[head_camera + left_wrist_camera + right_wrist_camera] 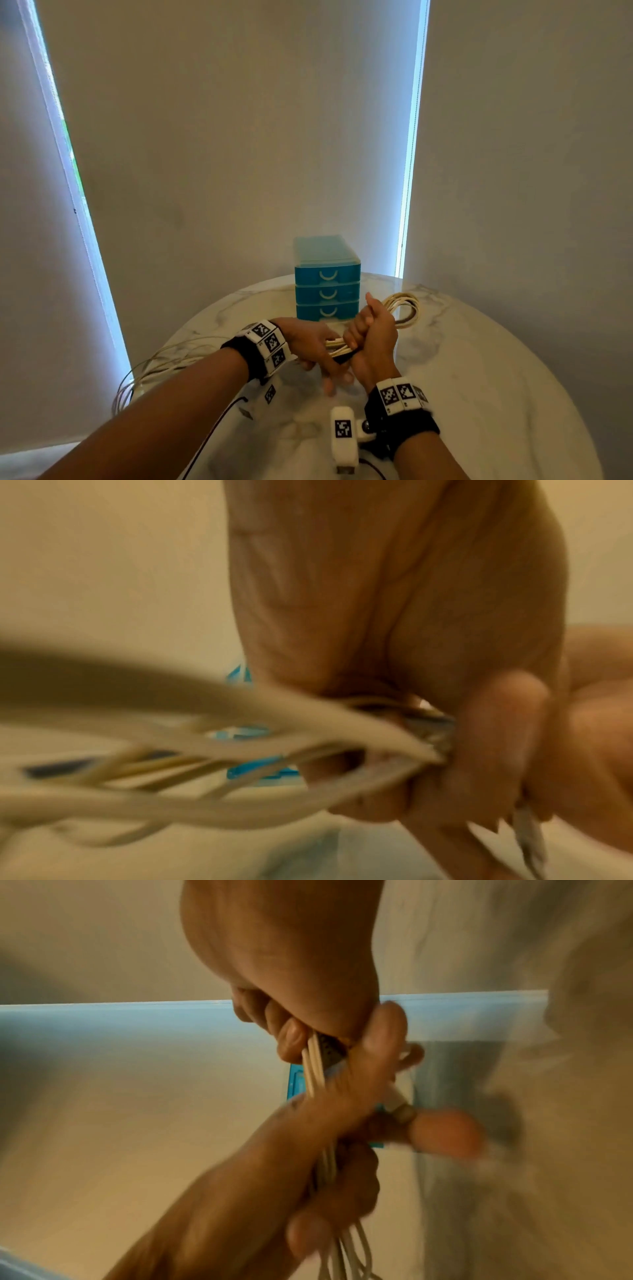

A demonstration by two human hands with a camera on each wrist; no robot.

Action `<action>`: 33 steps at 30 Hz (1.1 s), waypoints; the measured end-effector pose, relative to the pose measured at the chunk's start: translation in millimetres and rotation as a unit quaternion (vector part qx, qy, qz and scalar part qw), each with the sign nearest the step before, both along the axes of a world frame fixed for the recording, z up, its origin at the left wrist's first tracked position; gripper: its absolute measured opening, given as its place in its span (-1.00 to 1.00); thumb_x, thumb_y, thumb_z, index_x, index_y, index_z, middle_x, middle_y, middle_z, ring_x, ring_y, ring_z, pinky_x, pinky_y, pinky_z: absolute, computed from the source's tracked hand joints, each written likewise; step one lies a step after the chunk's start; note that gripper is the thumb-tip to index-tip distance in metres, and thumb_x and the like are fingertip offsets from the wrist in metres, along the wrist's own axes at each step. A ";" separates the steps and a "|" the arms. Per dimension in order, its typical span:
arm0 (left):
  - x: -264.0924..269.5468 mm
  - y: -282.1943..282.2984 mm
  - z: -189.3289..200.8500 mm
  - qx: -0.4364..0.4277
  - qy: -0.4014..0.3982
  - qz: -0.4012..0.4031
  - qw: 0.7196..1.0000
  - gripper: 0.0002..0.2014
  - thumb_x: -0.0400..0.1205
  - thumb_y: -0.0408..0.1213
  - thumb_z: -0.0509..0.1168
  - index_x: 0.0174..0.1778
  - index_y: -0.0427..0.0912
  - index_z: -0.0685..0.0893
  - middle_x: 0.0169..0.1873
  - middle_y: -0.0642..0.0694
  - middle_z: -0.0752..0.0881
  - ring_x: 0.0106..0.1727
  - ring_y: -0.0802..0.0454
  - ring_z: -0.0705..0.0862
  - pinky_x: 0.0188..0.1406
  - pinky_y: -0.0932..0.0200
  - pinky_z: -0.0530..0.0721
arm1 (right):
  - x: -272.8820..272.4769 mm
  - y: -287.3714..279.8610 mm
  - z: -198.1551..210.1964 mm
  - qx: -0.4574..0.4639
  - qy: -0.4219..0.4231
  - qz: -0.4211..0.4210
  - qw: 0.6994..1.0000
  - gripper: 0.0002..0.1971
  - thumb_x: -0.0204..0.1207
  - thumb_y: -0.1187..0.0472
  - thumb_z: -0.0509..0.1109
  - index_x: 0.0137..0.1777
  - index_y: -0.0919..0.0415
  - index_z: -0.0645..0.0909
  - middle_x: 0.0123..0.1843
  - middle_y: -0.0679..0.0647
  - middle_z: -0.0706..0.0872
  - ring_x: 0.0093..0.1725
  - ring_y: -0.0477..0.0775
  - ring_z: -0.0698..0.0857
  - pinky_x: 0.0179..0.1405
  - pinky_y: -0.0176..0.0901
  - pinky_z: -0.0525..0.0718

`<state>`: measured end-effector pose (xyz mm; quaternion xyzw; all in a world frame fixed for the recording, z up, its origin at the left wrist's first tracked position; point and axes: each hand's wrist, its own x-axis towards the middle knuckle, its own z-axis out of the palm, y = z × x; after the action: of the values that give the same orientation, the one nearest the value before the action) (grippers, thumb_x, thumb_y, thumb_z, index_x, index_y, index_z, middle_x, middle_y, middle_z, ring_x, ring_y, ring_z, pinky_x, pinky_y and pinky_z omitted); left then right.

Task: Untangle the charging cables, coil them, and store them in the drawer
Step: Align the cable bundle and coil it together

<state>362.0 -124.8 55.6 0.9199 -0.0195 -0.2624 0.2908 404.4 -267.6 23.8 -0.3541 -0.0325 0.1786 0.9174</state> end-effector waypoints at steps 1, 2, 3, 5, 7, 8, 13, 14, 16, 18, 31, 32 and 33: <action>-3.7 4.6 2.5 0.002 0.001 0.006 1.000 -0.50 0.67 0.07 0.56 0.37 -0.21 0.73 0.03 -0.06 0.94 -0.12 -0.03 0.72 -0.19 0.16 0.66 | 2.6 -1.6 1.1 -0.025 0.000 -0.018 1.000 -0.47 0.77 0.03 0.41 -0.46 0.04 0.37 -0.57 -0.02 0.28 -0.63 -0.03 0.23 -0.67 -0.19 0.25; -8.2 10.5 6.0 0.015 -0.005 0.017 1.000 -0.48 0.68 0.14 0.53 0.38 -0.19 0.71 0.05 -0.03 0.93 -0.07 -0.03 0.74 -0.02 0.09 0.71 | 4.8 -2.7 2.0 -0.047 -0.001 -0.034 0.998 -0.48 0.77 0.05 0.41 -0.45 0.02 0.37 -0.56 -0.02 0.29 -0.62 -0.03 0.23 -0.66 -0.19 0.25; -11.3 17.5 10.2 0.031 -0.019 0.021 0.999 -0.48 0.71 0.20 0.47 0.35 -0.18 0.74 0.01 -0.01 0.91 -0.06 0.00 0.75 0.12 0.05 0.71 | 5.2 -4.0 4.7 -0.070 -0.004 -0.048 0.996 -0.49 0.78 0.06 0.41 -0.44 0.02 0.37 -0.55 -0.03 0.30 -0.62 -0.04 0.24 -0.66 -0.19 0.26; -16.2 30.7 15.5 0.062 -0.053 0.008 0.997 -0.50 0.76 0.30 0.31 0.21 -0.10 0.81 -0.10 0.01 0.84 -0.10 0.08 0.74 0.25 0.01 0.70 | 4.2 -2.4 7.0 -0.125 -0.008 -0.073 0.989 -0.55 0.77 0.06 0.40 -0.38 0.02 0.42 -0.54 -0.05 0.35 -0.60 -0.06 0.28 -0.63 -0.20 0.29; -19.5 35.8 19.4 0.101 -0.079 0.008 0.992 -0.44 0.78 0.37 0.20 0.10 -0.07 0.80 -0.14 0.00 0.77 -0.11 0.07 0.70 0.23 -0.02 0.71 | 2.9 1.7 7.2 -0.179 -0.007 -0.091 0.980 -0.62 0.76 0.03 0.41 -0.31 0.04 0.48 -0.52 -0.06 0.40 -0.58 -0.06 0.33 -0.61 -0.22 0.33; -20.4 35.0 20.1 0.102 -0.079 0.017 0.992 -0.43 0.78 0.38 0.19 0.09 -0.08 0.78 -0.13 -0.02 0.73 -0.10 0.05 0.69 0.16 0.00 0.72 | 2.5 3.7 6.0 -0.201 -0.007 -0.098 0.975 -0.66 0.75 0.00 0.41 -0.27 0.05 0.51 -0.51 -0.05 0.44 -0.56 -0.06 0.35 -0.59 -0.23 0.35; -24.3 24.7 18.9 0.144 -0.165 -0.018 0.976 -0.56 0.79 0.38 0.15 0.25 0.13 0.67 0.18 0.06 0.74 0.15 0.06 0.68 0.27 -0.01 0.68 | 0.6 8.5 3.8 -0.229 -0.017 -0.111 0.967 -0.67 0.77 -0.08 0.39 -0.16 0.09 0.58 -0.45 -0.02 0.50 -0.53 -0.05 0.39 -0.57 -0.24 0.39; -24.1 24.6 16.5 0.152 -0.195 -0.032 0.968 -0.63 0.83 0.31 0.14 0.26 0.15 0.66 0.23 0.06 0.75 0.20 0.05 0.70 0.35 -0.05 0.68 | -0.8 7.5 4.7 -0.231 -0.015 -0.113 0.966 -0.68 0.78 -0.08 0.39 -0.16 0.09 0.59 -0.44 -0.02 0.50 -0.53 -0.05 0.39 -0.58 -0.23 0.39; -21.5 26.6 10.4 0.197 -0.247 -0.049 0.948 -0.63 0.90 0.21 0.06 0.22 0.10 0.67 0.18 0.02 0.76 0.16 0.01 0.71 0.33 -0.08 0.70 | -2.5 6.4 7.8 -0.220 -0.006 -0.110 0.969 -0.66 0.78 -0.06 0.39 -0.18 0.10 0.59 -0.47 -0.03 0.49 -0.53 -0.05 0.38 -0.57 -0.21 0.37; -20.2 20.6 8.4 0.235 -0.253 -0.050 0.937 -0.58 0.94 0.13 0.00 0.21 -0.03 0.69 0.10 -0.04 0.75 0.07 -0.03 0.68 0.19 0.01 0.65 | -5.0 6.5 12.6 -0.205 -0.003 -0.118 0.972 -0.63 0.80 -0.06 0.38 -0.22 0.10 0.59 -0.51 -0.06 0.49 -0.55 -0.05 0.39 -0.55 -0.18 0.38; -21.1 28.8 12.7 0.032 -0.093 0.026 0.995 -0.34 0.68 0.51 0.18 -0.03 -0.11 0.68 -0.30 -0.01 0.64 -0.33 0.07 0.57 -0.13 0.18 0.66 | 17.3 -31.1 35.6 -0.134 0.055 -0.192 0.971 -0.62 0.76 -0.23 0.40 -0.03 0.10 0.63 -0.50 -0.09 0.57 -0.53 -0.08 0.45 -0.60 -0.27 0.45; -24.0 36.8 15.6 -0.010 -0.081 0.050 0.995 -0.38 0.67 0.49 0.17 -0.05 -0.08 0.66 -0.34 0.02 0.58 -0.37 0.08 0.51 -0.21 0.20 0.63 | 19.3 -34.9 37.1 -0.118 0.060 -0.190 0.973 -0.63 0.77 -0.21 0.40 -0.04 0.10 0.63 -0.49 -0.08 0.58 -0.55 -0.10 0.46 -0.64 -0.32 0.46; -27.0 44.3 18.0 -0.049 -0.070 0.070 0.994 -0.40 0.66 0.48 0.18 -0.06 -0.06 0.65 -0.38 0.05 0.52 -0.39 0.09 0.45 -0.28 0.22 0.59 | 19.5 -38.2 38.1 -0.110 0.059 -0.189 0.974 -0.62 0.78 -0.19 0.40 -0.12 0.09 0.61 -0.50 -0.06 0.56 -0.59 -0.10 0.44 -0.66 -0.32 0.44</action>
<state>335.0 -80.4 73.7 0.9199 0.0123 -0.1748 0.3508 423.9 -305.7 61.8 -0.4411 0.1092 0.0254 0.8904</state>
